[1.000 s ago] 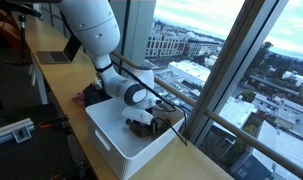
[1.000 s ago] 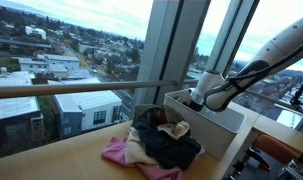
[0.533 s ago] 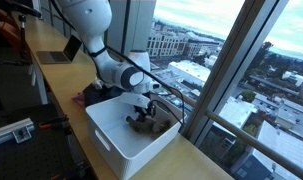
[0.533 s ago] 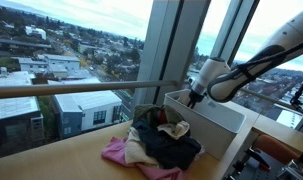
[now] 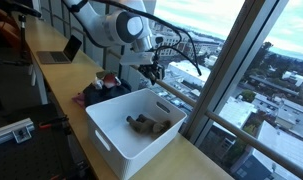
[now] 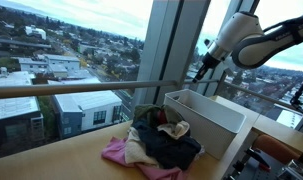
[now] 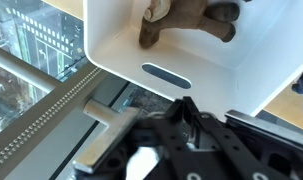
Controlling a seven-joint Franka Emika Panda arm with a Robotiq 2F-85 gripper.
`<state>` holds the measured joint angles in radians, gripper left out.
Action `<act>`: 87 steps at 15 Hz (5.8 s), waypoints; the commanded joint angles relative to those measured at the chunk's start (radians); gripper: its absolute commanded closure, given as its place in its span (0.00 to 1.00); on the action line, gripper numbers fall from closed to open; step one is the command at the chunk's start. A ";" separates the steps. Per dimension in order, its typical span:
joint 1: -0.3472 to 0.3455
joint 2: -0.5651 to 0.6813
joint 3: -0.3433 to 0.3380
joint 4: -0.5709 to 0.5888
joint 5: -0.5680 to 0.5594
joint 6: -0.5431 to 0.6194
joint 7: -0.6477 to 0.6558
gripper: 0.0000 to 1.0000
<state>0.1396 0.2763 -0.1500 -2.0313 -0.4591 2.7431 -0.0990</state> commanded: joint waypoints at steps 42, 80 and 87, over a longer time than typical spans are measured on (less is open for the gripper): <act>-0.105 -0.133 0.082 -0.083 0.134 -0.076 0.005 1.00; 0.110 -0.083 0.243 -0.064 0.035 -0.229 0.123 0.00; 0.100 -0.052 0.293 -0.053 0.182 -0.245 0.056 0.00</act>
<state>0.2627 0.2179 0.1081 -2.0937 -0.3453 2.5319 0.0088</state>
